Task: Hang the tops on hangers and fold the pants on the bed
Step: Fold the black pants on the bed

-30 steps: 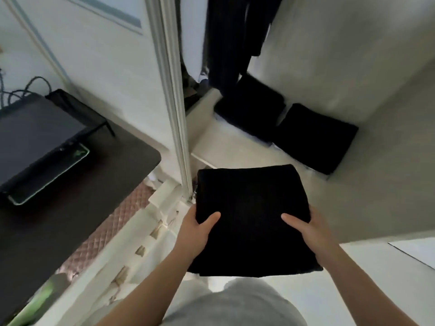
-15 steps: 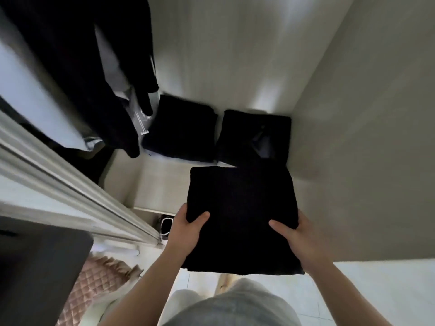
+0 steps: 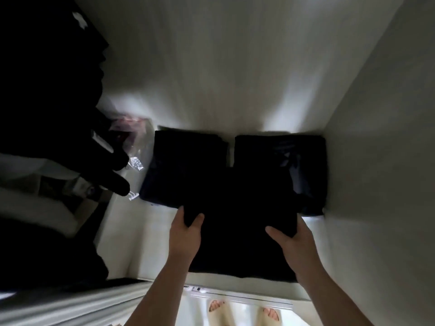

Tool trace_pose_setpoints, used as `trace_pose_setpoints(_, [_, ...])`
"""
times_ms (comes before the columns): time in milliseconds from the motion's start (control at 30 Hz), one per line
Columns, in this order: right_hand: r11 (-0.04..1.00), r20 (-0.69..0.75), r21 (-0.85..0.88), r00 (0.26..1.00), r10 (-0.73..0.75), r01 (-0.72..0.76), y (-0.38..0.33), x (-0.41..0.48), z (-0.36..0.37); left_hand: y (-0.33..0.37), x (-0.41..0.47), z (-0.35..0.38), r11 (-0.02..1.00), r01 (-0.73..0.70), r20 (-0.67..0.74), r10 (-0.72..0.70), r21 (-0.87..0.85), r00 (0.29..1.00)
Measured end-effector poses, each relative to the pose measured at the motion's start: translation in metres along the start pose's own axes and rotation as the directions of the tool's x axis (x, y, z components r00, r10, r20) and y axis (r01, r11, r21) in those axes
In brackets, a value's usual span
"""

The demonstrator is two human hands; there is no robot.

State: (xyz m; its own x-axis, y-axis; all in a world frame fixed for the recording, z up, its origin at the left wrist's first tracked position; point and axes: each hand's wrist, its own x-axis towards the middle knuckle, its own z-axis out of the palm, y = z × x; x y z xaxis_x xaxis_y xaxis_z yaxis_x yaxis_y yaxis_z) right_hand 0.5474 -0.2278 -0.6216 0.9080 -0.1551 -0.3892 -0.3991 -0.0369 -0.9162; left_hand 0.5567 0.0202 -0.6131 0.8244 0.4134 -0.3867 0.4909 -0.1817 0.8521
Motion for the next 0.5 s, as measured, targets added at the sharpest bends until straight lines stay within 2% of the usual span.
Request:
trace_pose_setpoints(100, [0.999, 0.001, 0.026, 1.0, -0.023, 0.023, -0.01, 0.033, 0.029, 0.008, 0.049, -0.008, 0.998, -0.033, -0.029, 0.034, 0.047, 0.999])
trace_pose_setpoints(200, [0.996, 0.052, 0.059, 0.997, -0.065, 0.062, -0.024, 0.064, 0.058, 0.021, 0.095, -0.018, 0.986, -0.12, -0.064, 0.128, 0.112, 0.99])
trace_pose_setpoints(300, [0.994, 0.093, 0.091, 0.993, -0.073, 0.065, -0.035, 0.094, 0.087, 0.034, 0.134, -0.029, 0.967, -0.148, -0.14, 0.179, 0.21, 0.974])
trace_pose_setpoints(500, [0.993, 0.171, 0.117, 0.985, -0.014, -0.006, -0.036, 0.145, 0.149, 0.042, 0.197, -0.052, 0.927, -0.174, -0.203, 0.25, 0.331, 0.947])
